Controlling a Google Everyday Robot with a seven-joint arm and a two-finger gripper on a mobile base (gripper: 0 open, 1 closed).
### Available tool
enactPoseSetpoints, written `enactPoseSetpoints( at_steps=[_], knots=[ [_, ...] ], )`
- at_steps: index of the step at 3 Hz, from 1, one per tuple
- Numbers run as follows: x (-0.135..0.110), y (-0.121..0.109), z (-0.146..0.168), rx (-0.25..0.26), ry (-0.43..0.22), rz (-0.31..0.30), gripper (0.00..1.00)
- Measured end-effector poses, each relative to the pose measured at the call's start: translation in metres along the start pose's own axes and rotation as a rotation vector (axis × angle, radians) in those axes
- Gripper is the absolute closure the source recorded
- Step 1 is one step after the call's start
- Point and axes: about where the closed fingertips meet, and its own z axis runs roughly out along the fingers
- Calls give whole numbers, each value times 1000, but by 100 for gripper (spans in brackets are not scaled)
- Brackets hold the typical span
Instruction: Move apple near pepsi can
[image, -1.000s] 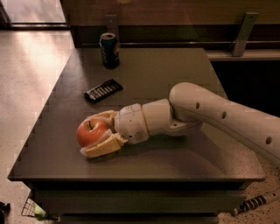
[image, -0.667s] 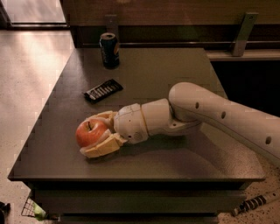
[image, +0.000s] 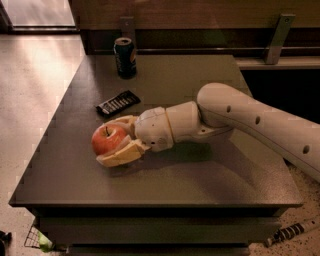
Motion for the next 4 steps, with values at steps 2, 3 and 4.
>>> enactPoseSetpoints(
  at_steps=[2, 3, 4],
  knots=[
    [-30, -123, -67, 68, 13, 21, 100],
    [-44, -173, -97, 186, 22, 30, 100],
    [-42, -216, -127, 329, 15, 62, 100]
  ],
)
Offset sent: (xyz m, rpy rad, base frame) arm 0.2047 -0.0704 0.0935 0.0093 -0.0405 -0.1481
